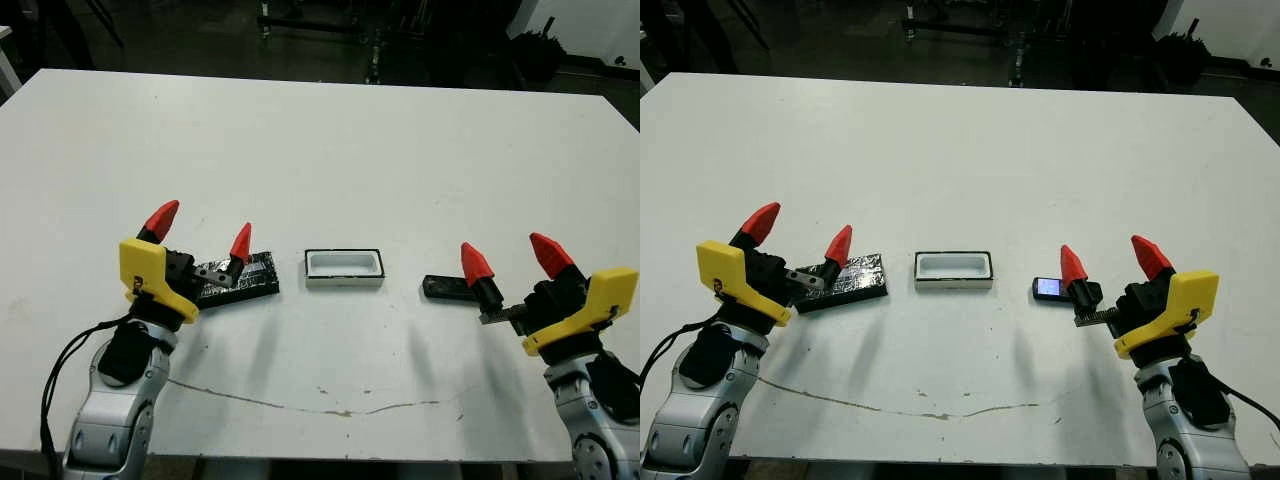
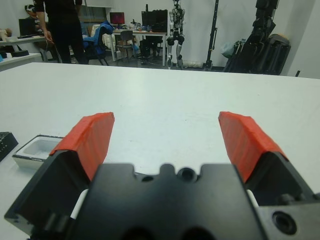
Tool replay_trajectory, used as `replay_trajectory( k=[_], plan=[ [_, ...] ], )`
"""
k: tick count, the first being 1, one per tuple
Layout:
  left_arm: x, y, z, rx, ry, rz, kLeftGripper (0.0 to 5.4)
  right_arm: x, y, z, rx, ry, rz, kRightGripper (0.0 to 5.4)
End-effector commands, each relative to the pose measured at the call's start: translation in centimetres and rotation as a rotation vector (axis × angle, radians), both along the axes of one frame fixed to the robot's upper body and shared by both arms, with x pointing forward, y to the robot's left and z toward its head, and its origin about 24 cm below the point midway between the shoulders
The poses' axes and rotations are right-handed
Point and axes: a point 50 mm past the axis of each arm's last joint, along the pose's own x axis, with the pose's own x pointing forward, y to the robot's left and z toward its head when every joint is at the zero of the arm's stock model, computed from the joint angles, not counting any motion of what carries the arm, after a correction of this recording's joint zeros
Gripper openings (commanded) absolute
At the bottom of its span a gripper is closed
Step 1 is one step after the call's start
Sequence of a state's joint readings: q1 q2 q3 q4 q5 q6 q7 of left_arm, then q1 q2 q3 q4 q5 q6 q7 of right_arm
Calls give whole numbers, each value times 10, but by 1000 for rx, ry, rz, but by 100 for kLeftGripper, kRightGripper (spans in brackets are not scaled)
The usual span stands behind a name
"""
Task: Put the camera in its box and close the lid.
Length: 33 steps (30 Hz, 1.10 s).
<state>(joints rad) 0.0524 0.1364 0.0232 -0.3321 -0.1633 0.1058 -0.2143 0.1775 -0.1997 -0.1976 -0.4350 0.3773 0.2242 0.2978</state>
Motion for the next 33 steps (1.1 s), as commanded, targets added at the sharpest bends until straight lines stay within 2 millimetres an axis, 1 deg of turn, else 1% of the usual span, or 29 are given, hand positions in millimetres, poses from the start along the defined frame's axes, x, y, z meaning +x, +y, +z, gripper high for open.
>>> replay_trajectory(
  k=[1, 9, 12, 14, 17, 21, 24, 26, 29, 33],
  plan=[
    [-1, 1, -4, 6, 17, 11, 540, 0, -2, -1, -1, 15, -7, 539],
    [-1, 1, -4, 4, 15, 5, 540, 0, -2, -2, -14, 18, 1, 539],
    [-1, 0, -3, 5, 16, 6, 540, 2, -6, 2, -37, 17, 25, 539],
    [-1, 0, -3, 1, 18, 5, 540, 5, -12, 11, -87, 11, 77, 539],
    [-1, 0, -3, 2, 20, 8, 540, 14, -27, 34, -195, -5, 161, 539],
    [-2, 1, -3, 10, 21, 11, 540, 32, -46, 71, -348, -35, 266, 539],
    [-2, 1, -4, 9, 21, 9, 540, 48, -55, 91, -415, -24, 374, 539],
    [-2, 1, -4, 3, 22, 3, 540, 59, -57, 98, -430, 11, 466, 539],
    [-2, 1, -5, -9, 26, 2, 540, 71, -52, 104, -490, 85, 597, 539],
    [-2, 1, -5, 1, 26, 12, 540, 81, -44, 105, -536, 204, 750, 539]
  ],
)
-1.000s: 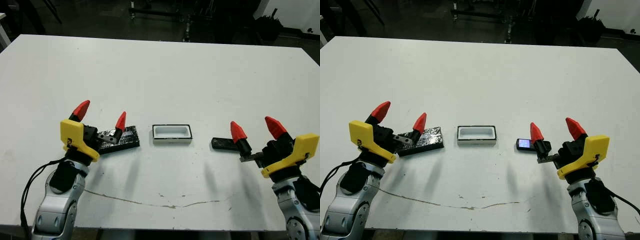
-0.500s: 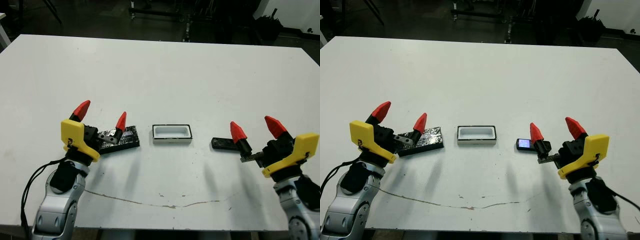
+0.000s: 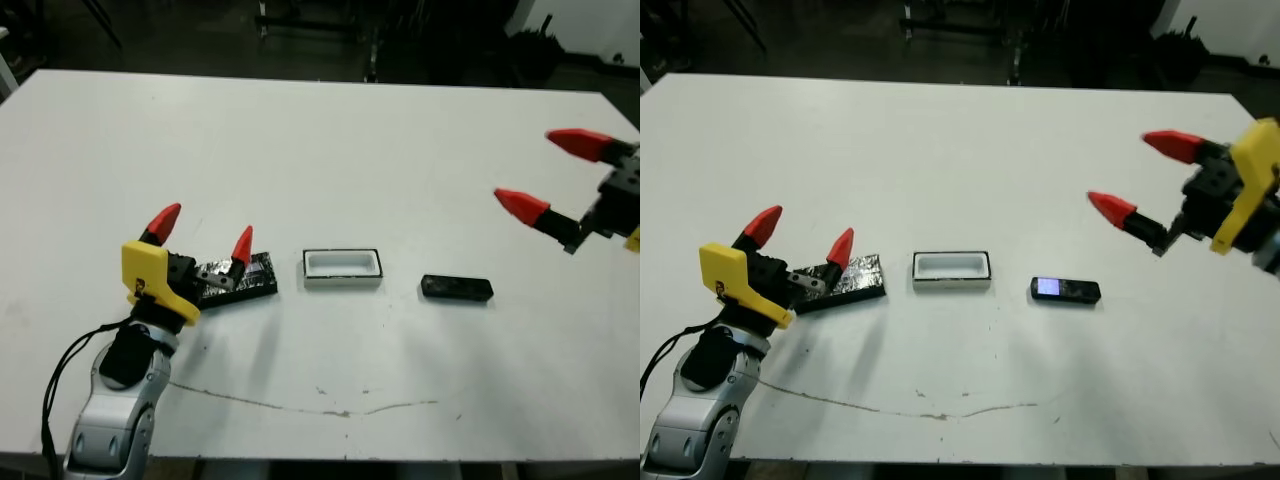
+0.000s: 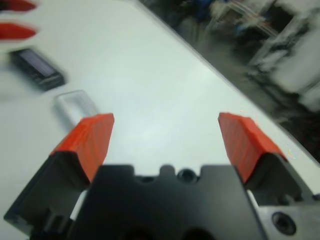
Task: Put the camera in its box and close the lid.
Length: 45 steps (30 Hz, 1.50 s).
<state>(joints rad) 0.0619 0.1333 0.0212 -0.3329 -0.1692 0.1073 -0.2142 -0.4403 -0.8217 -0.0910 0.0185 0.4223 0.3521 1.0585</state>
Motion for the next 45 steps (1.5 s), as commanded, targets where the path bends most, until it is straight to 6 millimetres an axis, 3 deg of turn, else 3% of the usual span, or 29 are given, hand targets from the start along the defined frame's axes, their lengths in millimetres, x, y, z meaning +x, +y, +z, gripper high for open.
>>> replay_trajectory(
  k=[1, 12, 29, 45],
  plan=[
    [-1, 2, -3, 12, 17, 11, 540, 8, 2, 1, -81, 108, 98, 539],
    [-2, 1, -4, 15, 25, 5, 540, 27, 18, -9, -342, 345, 352, 539],
    [-3, 2, -4, 22, 29, -3, 540, 39, 13, -44, -413, 427, 291, 539],
    [-3, 4, -2, 22, 30, -9, 540, 36, 17, -73, -442, 510, 316, 539]
  ],
)
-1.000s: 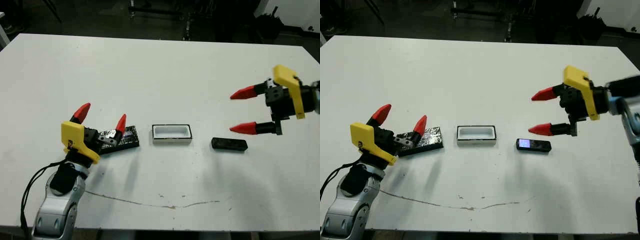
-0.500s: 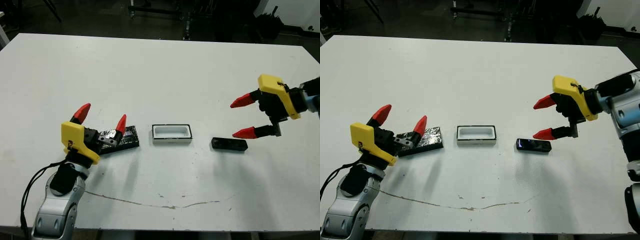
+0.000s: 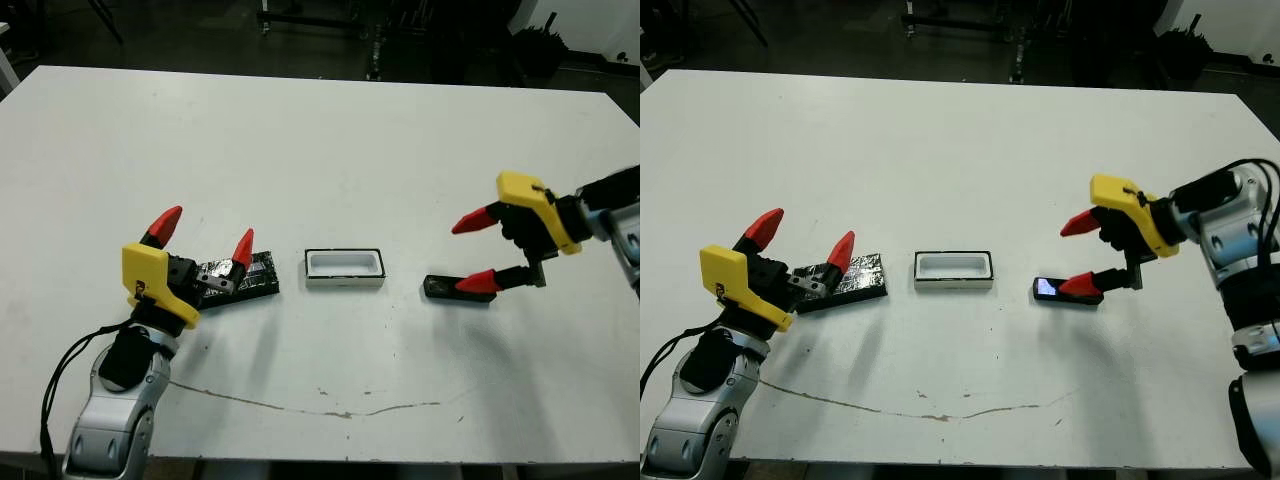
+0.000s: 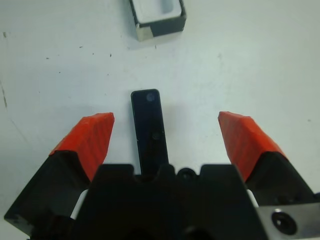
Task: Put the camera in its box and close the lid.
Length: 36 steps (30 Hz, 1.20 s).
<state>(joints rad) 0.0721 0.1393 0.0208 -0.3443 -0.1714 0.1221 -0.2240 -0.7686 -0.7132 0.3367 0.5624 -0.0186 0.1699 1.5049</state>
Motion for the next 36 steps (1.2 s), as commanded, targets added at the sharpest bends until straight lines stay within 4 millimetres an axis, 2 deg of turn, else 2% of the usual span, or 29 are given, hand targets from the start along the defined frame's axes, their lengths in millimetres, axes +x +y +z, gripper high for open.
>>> replay_trajectory(
  k=[1, 27, 36],
  plan=[
    [-1, 3, 0, 18, 15, 0, 540, -1, 1, -10, -12, 24, 10, 539],
    [-2, 5, 0, 12, 33, 0, 540, -8, 2, -35, 10, 83, -10, 539],
    [-3, 5, 0, 20, 31, -2, 540, -13, 6, -42, 28, 62, -7, 433]
  ],
)
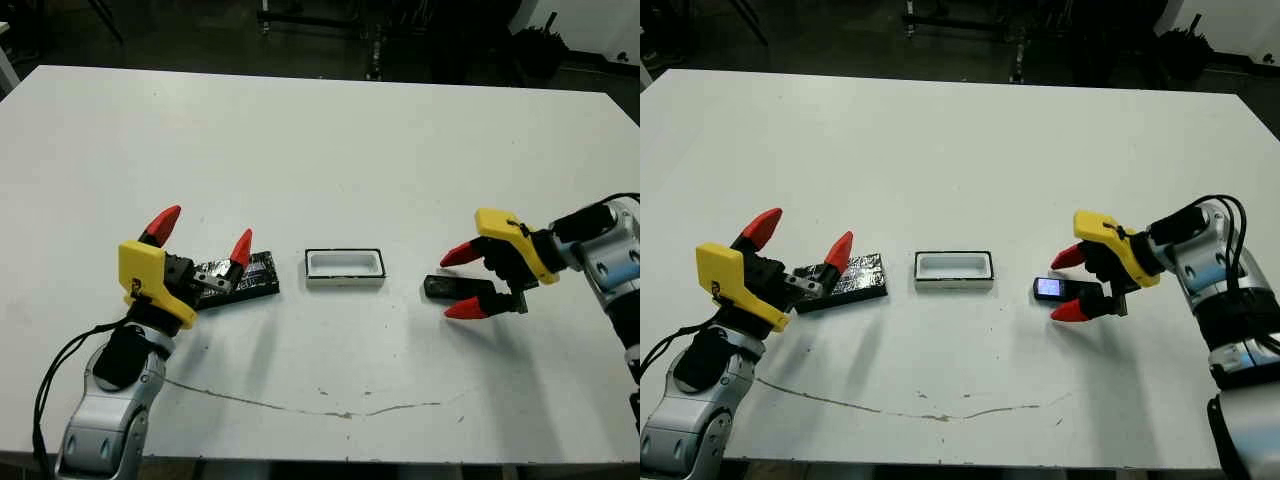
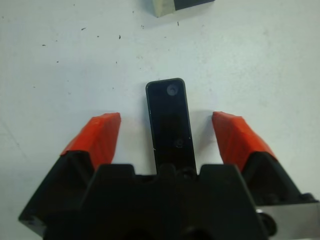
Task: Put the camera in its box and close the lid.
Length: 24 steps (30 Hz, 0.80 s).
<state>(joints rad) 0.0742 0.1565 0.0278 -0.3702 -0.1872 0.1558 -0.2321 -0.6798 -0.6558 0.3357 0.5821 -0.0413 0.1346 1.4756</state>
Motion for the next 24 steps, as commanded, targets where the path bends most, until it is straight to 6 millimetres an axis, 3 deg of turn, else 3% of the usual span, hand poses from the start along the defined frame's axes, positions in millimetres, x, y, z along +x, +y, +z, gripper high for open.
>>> replay_trajectory(
  k=[1, 18, 24],
  plan=[
    [-2, 3, -3, 16, 22, 11, 540, -3, 0, -7, 14, 2, -18, 419],
    [-4, 4, -3, 18, 27, 18, 540, -9, 2, -4, -51, -98, -63, 167],
    [-4, 3, -4, 16, 29, 20, 540, -9, 5, 0, -56, -115, -66, 165]
  ],
)
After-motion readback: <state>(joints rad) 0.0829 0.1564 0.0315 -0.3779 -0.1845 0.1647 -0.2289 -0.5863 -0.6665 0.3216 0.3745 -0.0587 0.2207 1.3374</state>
